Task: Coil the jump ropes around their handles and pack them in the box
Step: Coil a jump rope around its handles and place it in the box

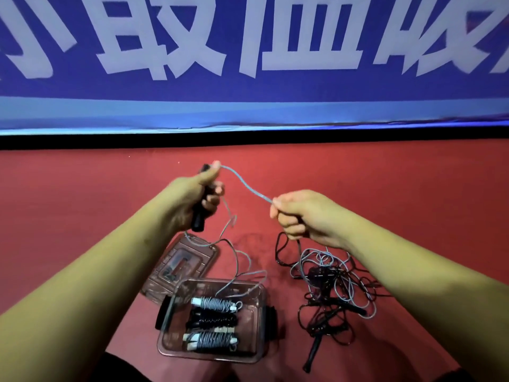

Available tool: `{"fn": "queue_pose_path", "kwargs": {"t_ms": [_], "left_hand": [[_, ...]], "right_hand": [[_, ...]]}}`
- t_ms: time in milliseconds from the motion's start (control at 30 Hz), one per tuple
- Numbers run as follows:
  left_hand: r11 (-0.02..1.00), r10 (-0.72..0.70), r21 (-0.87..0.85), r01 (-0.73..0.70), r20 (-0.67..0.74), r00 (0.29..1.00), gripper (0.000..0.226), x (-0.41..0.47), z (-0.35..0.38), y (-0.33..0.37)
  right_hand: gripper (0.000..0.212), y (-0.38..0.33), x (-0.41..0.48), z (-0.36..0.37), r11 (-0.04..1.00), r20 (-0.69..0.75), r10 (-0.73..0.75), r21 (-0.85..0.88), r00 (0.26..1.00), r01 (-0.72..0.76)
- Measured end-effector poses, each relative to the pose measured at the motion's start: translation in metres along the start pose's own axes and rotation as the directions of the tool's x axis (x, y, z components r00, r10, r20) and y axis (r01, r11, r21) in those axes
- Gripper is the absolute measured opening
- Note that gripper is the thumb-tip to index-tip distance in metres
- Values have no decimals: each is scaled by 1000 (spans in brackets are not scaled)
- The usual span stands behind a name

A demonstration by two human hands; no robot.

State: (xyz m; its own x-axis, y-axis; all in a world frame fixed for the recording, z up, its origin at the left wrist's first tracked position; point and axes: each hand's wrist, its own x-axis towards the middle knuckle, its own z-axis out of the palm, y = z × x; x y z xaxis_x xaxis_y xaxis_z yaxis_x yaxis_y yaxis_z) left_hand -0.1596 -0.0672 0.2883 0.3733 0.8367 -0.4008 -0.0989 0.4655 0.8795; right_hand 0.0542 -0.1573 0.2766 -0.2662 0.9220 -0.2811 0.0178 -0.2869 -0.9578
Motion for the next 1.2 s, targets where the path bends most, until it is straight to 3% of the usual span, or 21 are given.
{"fn": "queue_pose_path", "kwargs": {"t_ms": [67, 167, 267, 400, 467, 533, 633, 700, 767, 833, 900, 933, 1000, 1067, 1133, 1200], "left_hand": [[967, -117, 245, 66, 203, 972, 47, -8, 18, -15], [880, -229, 475, -19, 459, 858, 54, -23, 47, -41], [843, -152, 524, -124, 453, 878, 15, -23, 63, -55], [969, 89, 195, -148, 282, 955, 10, -12, 63, -40], [995, 104, -19, -102, 261, 960, 11, -9, 62, -28], [981, 83, -192, -28, 287, 954, 14, -9, 60, -19], [968, 87, -249, 0, 336, 938, 11, -11, 56, -6], [956, 137, -292, -40, 318, 938, 11, -11, 50, 5], [927, 192, -362, -97, 235, 953, 13, -8, 41, 15], [942, 215, -292, -167, 140, 967, 18, -3, 30, 16], [961, 253, 83, -263, 110, 961, 34, -2, 20, 6], [916, 249, 284, -284, 153, 956, 48, -2, 17, -3], [815, 101, 511, -275, 343, 934, 61, -9, 20, -20], [714, -85, 630, -306, 512, 854, 48, -18, 32, -36], [619, -139, 690, -375, 566, 813, 21, -22, 45, -47], [623, -88, 674, -397, 565, 821, 5, -20, 50, -49]], "right_hand": [[24, -11, 4, 9, 970, -57, -67, 229, 996, 79], [19, -30, 7, 8, 831, -134, -69, 541, 989, 131], [21, -41, 10, -5, 717, -261, -23, 669, 965, 198], [31, -25, 10, -14, 896, -382, -8, 408, 924, 176], [37, -11, 6, -11, 958, -290, 15, 280, 957, 70], [37, -3, 2, -2, 989, -109, 28, 150, 994, -11], [25, 7, -3, 10, 991, 96, 51, -129, 994, -38], [20, 15, -5, 12, 952, 136, 101, -299, 986, -56], [25, 19, -6, 12, 940, 116, 125, -331, 985, -81], [28, 11, -6, 14, 987, 42, 78, -145, 996, -71], [30, -6, -4, 15, 977, -16, 2, 212, 1000, 2], [29, -17, -3, 14, 919, -44, -31, 391, 999, 46], [28, -37, -1, 11, 761, -123, -66, 636, 990, 130], [27, -52, -1, 2, 614, -208, -80, 760, 975, 213], [25, -56, 0, -10, 521, -294, -40, 810, 955, 271], [25, -51, 3, -21, 554, -384, 49, 779, 922, 294]]}}
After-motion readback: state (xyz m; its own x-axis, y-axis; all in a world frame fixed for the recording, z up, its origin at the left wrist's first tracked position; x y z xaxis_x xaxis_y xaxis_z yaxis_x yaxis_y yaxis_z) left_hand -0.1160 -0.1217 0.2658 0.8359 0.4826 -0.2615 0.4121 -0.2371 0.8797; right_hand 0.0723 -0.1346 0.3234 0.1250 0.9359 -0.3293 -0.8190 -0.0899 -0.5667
